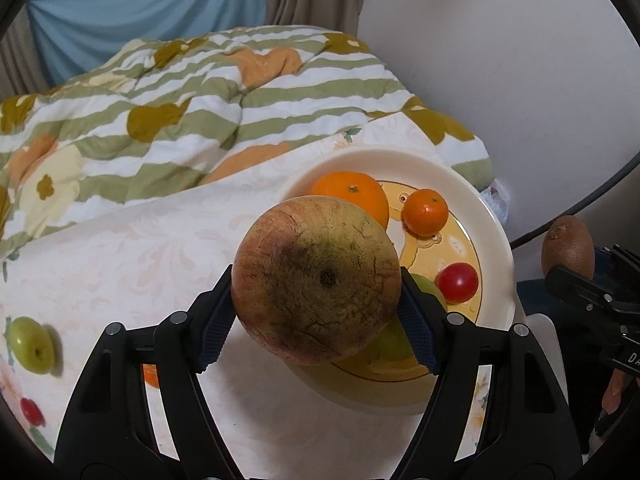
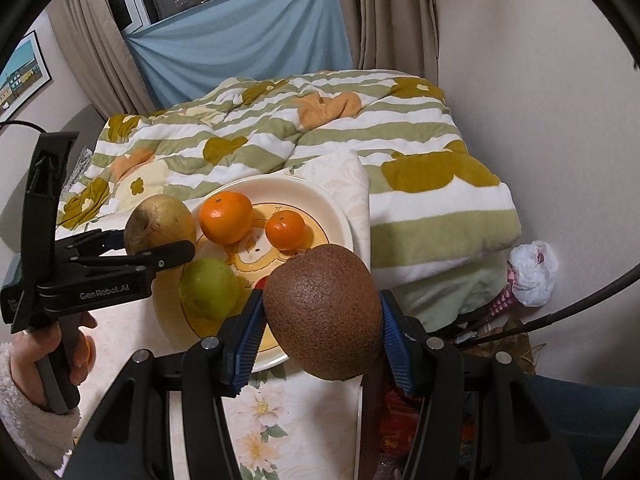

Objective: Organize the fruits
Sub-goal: 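Carry the apple onto the duck plate and open the left gripper while the right places the kiwi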

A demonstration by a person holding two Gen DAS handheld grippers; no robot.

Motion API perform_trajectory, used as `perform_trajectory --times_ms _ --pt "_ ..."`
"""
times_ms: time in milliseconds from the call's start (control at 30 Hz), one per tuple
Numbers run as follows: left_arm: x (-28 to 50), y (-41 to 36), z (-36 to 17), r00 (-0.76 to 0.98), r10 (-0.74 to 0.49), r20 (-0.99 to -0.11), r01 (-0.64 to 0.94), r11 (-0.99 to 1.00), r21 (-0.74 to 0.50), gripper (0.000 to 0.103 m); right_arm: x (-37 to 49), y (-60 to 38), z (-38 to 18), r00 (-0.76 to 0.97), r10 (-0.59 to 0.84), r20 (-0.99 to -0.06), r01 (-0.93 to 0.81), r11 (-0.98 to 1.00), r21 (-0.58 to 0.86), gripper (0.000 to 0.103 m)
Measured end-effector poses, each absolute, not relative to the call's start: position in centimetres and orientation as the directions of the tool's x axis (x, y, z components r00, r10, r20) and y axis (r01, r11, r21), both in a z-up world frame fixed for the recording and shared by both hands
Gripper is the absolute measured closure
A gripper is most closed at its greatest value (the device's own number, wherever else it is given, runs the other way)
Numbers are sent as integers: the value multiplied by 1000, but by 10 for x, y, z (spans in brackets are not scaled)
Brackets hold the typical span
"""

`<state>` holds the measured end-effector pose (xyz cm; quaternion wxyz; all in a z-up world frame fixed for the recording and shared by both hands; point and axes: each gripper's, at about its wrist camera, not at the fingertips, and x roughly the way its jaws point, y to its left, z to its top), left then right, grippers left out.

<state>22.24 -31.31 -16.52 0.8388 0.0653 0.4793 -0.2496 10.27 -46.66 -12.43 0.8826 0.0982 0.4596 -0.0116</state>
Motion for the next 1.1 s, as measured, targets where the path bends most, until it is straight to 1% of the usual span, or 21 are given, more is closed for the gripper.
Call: perform_trajectory --times_ms 67,100,200,400,600,933,1100 --pt "220 -314 -160 440 -359 -823 484 867 -120 12 103 -467 -124 578 70 -813 110 981 162 51" --pt "219 -314 -156 460 -347 -817 481 871 -99 0 102 -468 -124 578 70 -813 109 981 162 51" --pt "213 -313 -143 498 -337 -799 483 873 -68 0 102 -470 -123 581 73 -811 106 981 165 51" --pt "201 -303 -129 508 -307 -805 469 882 -40 0 105 -470 -118 585 87 -806 93 980 173 51" --pt "188 -281 -120 508 -289 -811 438 898 -45 0 120 -467 -118 588 106 -802 71 981 181 51" --pt "171 -248 -124 513 -236 -825 374 927 -33 0 149 -462 -141 543 127 -830 33 985 172 51" --pt "167 -233 -129 515 -211 -831 341 940 -27 0 160 -459 -157 512 153 -845 25 981 193 51"
